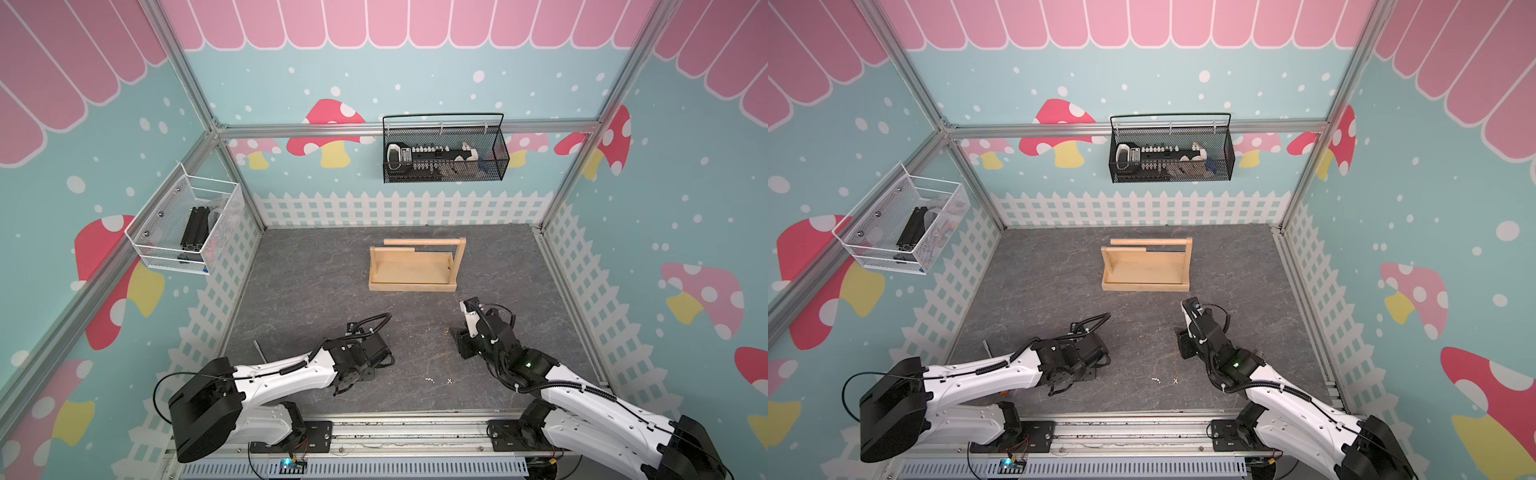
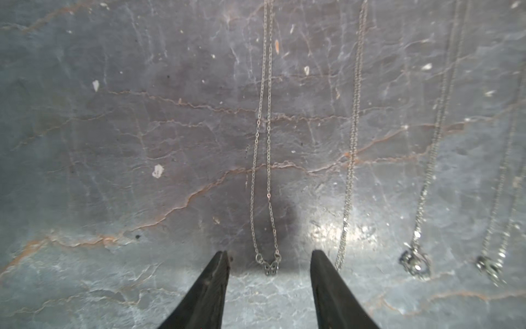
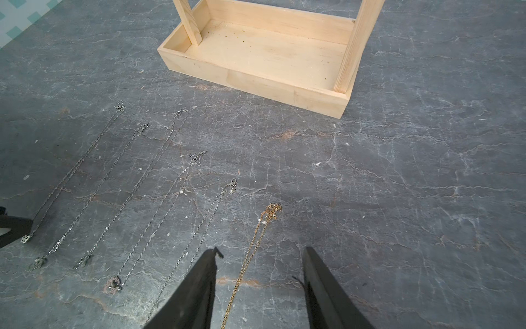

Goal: Take the necklace off the jewelry display stand
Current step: Adjust the necklace at the center of the board.

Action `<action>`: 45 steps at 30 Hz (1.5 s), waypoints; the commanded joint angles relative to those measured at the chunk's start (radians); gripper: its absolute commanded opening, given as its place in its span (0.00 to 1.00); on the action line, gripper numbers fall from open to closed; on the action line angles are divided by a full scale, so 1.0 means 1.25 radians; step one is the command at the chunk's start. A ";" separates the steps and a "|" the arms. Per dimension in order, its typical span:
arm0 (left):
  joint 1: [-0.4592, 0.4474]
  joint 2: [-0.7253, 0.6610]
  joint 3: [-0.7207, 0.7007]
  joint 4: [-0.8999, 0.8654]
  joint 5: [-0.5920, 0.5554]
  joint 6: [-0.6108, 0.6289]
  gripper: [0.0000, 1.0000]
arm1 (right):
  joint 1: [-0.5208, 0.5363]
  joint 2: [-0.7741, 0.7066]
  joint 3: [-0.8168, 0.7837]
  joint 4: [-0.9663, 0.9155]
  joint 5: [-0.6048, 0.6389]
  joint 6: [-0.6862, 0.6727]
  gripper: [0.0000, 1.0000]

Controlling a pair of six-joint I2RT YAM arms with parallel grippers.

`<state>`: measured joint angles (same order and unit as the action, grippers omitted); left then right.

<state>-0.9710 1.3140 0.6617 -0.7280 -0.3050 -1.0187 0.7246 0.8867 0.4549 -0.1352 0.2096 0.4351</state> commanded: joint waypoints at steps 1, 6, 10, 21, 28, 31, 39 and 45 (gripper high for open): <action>-0.006 0.014 0.025 -0.026 -0.036 -0.043 0.48 | -0.002 -0.007 -0.009 -0.010 0.008 0.008 0.51; -0.006 -0.008 0.014 -0.026 -0.046 -0.043 0.47 | -0.002 -0.001 -0.008 -0.010 0.007 0.008 0.51; -0.007 -0.018 -0.004 -0.019 -0.045 -0.045 0.46 | -0.002 -0.002 -0.008 -0.008 0.009 0.008 0.51; 0.014 0.007 -0.033 0.031 -0.027 -0.035 0.46 | -0.002 -0.001 -0.010 -0.008 0.011 0.008 0.51; 0.033 0.013 -0.054 0.060 -0.016 -0.030 0.46 | -0.002 0.001 -0.011 -0.008 0.011 0.008 0.51; 0.034 0.015 -0.060 0.062 -0.016 -0.030 0.46 | -0.002 0.001 -0.010 -0.007 0.011 0.007 0.51; 0.033 0.008 -0.076 0.062 0.011 -0.033 0.45 | -0.002 0.002 -0.011 -0.007 0.014 0.007 0.51; 0.033 -0.018 -0.101 0.058 0.015 -0.039 0.45 | -0.002 -0.001 -0.010 -0.008 0.015 0.007 0.51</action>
<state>-0.9352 1.3033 0.5674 -0.6312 -0.3061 -1.0409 0.7242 0.8879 0.4519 -0.1429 0.2173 0.4347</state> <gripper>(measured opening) 0.452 0.508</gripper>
